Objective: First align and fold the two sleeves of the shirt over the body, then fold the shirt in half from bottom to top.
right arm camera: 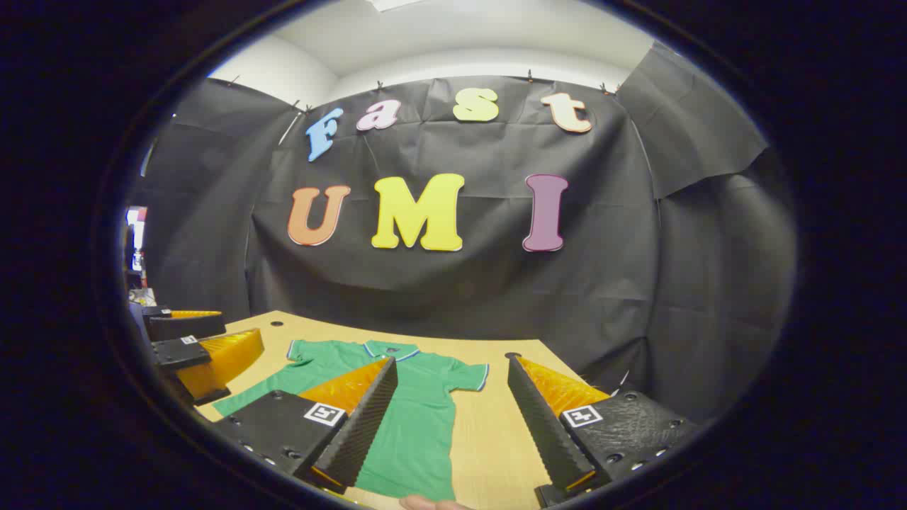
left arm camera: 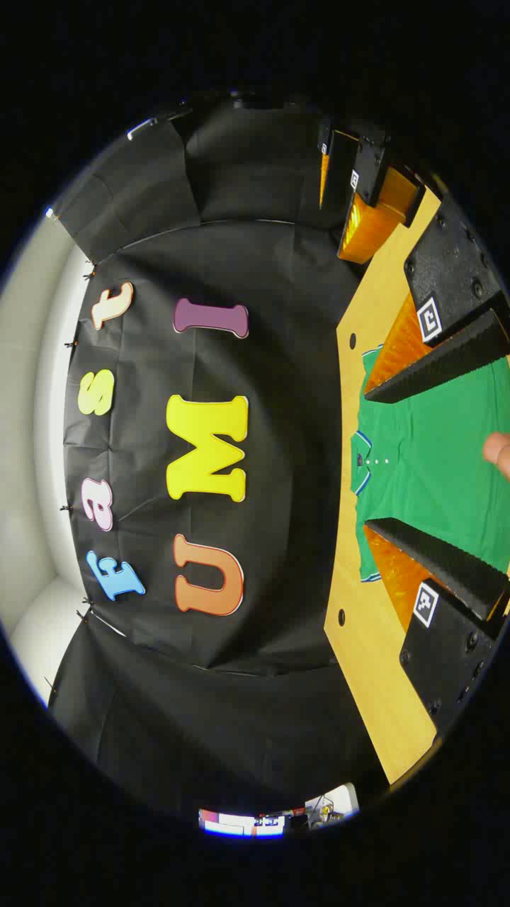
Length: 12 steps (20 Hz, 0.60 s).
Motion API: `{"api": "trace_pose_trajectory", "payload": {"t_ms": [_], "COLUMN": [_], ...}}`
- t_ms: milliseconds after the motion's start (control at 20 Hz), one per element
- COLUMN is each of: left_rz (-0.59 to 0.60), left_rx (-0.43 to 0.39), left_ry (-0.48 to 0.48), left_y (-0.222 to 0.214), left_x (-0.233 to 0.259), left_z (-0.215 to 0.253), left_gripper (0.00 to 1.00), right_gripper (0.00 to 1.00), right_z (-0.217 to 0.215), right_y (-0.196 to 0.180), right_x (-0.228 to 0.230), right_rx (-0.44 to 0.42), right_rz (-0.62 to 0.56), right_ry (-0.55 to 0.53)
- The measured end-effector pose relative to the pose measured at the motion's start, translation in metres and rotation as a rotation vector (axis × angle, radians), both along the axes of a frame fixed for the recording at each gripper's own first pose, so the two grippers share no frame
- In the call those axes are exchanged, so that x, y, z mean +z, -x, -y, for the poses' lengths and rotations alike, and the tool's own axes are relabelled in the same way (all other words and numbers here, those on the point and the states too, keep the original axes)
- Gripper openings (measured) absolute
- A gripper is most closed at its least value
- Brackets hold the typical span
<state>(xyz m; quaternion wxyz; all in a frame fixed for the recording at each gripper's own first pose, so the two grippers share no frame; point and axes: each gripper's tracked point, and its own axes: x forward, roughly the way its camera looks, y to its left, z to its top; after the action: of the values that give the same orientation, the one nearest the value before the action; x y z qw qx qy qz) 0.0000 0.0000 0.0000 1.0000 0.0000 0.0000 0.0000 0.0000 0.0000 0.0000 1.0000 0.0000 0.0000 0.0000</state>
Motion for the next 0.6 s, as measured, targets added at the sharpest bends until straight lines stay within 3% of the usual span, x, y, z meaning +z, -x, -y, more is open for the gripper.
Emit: {"api": "trace_pose_trajectory", "payload": {"t_ms": [250,600], "left_rz": [-0.006,-0.038], "left_rx": [0.059,0.076], "left_ry": [-0.009,0.003], "left_y": [-0.008,-0.013], "left_x": [-0.002,-0.012], "left_z": [-0.024,-0.032], "left_gripper": [1.00,1.00], "right_gripper": [0.96,0.96], "right_z": [-0.002,-0.005], "right_y": [0.008,0.000], "right_x": [0.001,-0.016], "right_rx": [-0.006,0.002], "right_rz": [0.016,-0.038], "right_ry": [0.010,-0.005]}}
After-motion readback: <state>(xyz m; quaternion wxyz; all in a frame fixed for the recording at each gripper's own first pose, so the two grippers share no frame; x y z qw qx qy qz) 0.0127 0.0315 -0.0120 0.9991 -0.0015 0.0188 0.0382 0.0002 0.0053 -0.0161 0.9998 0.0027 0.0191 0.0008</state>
